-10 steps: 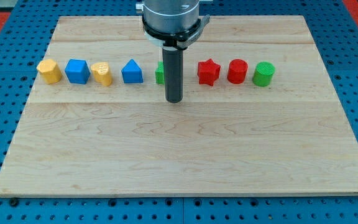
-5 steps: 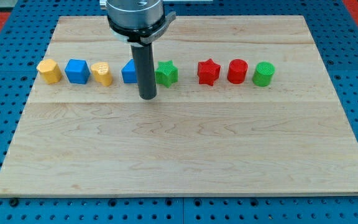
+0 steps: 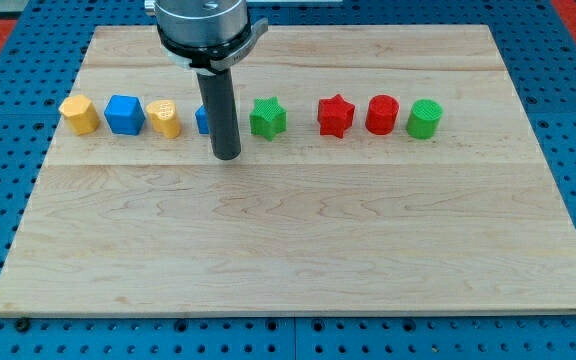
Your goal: Slide the red circle slightly to the top
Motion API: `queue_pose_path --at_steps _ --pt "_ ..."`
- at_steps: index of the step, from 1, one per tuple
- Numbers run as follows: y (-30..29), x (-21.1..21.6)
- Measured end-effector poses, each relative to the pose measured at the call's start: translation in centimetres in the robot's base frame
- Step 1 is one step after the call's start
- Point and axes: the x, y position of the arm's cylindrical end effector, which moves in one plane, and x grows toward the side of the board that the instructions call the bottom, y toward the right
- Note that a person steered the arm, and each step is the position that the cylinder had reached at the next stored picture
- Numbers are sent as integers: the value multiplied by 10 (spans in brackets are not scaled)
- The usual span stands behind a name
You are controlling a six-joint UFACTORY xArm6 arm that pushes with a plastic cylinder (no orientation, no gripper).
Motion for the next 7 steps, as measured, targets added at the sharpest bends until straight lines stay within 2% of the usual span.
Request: queue_pose_path --at_steps 6,7 --pt "-79 -23" --pt "-37 20"
